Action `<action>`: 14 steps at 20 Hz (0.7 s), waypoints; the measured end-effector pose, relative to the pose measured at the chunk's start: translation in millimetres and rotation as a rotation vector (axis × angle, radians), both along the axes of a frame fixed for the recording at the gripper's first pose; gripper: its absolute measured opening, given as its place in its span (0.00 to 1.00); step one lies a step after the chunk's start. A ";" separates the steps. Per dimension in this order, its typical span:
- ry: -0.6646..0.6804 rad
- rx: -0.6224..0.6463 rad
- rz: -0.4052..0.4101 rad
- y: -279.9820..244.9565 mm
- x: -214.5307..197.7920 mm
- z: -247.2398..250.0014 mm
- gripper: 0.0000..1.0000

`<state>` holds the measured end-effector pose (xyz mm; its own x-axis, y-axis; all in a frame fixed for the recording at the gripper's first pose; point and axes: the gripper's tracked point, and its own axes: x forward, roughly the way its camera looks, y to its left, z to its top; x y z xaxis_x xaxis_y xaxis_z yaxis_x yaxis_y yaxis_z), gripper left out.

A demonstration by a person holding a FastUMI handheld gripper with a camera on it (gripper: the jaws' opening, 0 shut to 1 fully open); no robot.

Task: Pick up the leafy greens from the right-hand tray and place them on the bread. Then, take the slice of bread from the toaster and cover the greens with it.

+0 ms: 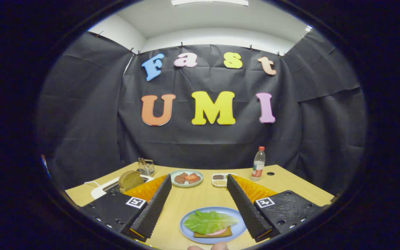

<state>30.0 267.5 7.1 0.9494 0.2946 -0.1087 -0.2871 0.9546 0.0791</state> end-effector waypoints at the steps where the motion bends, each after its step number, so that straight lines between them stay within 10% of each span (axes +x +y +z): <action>1: 0.000 0.005 0.011 11.7 -3.1 7.0 0.98; 14: 0.156 -0.044 0.111 164.8 -2.9 -38.3 0.98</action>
